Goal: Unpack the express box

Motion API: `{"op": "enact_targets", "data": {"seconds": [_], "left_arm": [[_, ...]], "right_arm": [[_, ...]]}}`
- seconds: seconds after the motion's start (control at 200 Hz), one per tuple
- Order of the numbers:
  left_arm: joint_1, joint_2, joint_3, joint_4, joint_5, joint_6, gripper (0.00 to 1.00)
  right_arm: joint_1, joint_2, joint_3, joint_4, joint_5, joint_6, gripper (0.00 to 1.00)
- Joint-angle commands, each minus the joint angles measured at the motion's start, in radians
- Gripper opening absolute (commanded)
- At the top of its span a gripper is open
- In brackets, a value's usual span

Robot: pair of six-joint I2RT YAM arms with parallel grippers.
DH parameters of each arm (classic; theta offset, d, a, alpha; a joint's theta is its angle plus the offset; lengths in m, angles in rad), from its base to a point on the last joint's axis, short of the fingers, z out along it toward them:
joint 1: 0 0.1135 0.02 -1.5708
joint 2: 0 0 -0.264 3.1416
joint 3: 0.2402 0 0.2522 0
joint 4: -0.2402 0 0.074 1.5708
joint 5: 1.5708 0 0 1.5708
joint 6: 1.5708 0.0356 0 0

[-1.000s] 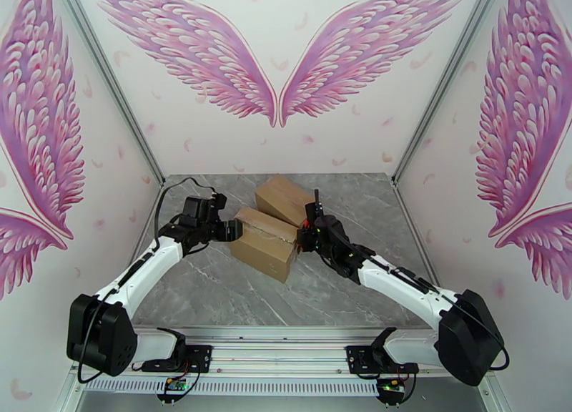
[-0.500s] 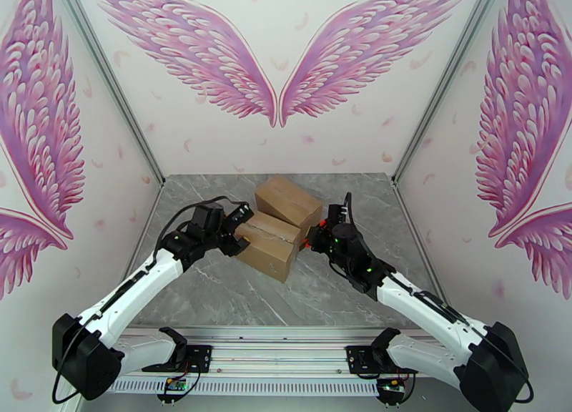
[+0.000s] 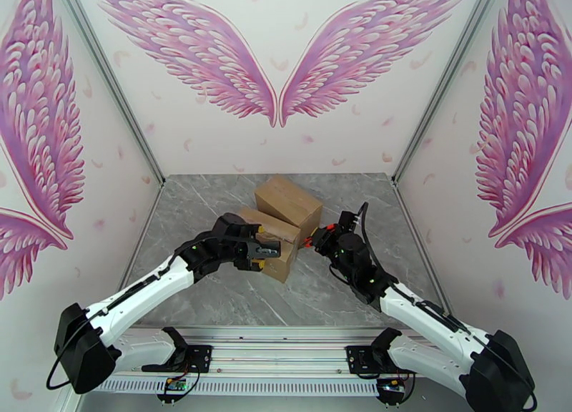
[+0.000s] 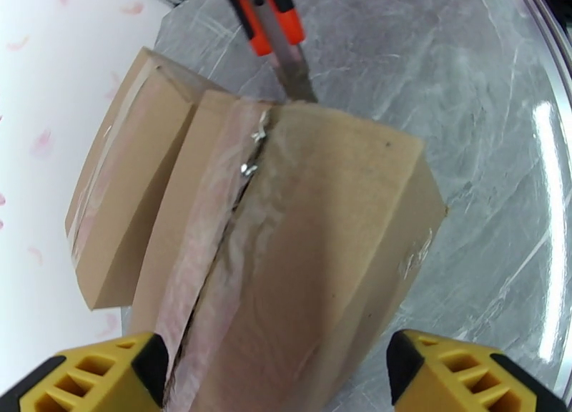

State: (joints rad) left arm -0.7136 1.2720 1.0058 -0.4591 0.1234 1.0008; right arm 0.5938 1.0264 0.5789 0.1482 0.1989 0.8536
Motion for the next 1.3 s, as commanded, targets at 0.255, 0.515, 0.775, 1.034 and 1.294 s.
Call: {"op": "enact_targets", "data": {"seconds": [0.255,0.515,0.775,1.034,1.294], "left_arm": [[-0.011,0.089,0.06,0.09,0.013,0.042,0.85],[-0.009,0.121,0.058,0.135,0.038,0.019,0.83],[-0.008,0.128,0.051,0.141,0.043,0.008,0.82],[-0.008,0.112,0.018,0.163,0.047,-0.02,0.82],[-0.01,0.105,0.004,0.173,0.042,-0.03,0.82]], "right_arm": [[-0.002,-0.057,-0.041,0.151,0.056,0.032,0.0],[-0.002,-0.023,-0.047,0.208,0.065,0.036,0.0],[-0.002,-0.021,-0.061,0.233,0.105,0.035,0.0],[-0.01,0.003,-0.058,0.28,0.126,0.014,0.0],[-0.014,0.04,-0.058,0.313,0.116,0.035,0.0]]}}
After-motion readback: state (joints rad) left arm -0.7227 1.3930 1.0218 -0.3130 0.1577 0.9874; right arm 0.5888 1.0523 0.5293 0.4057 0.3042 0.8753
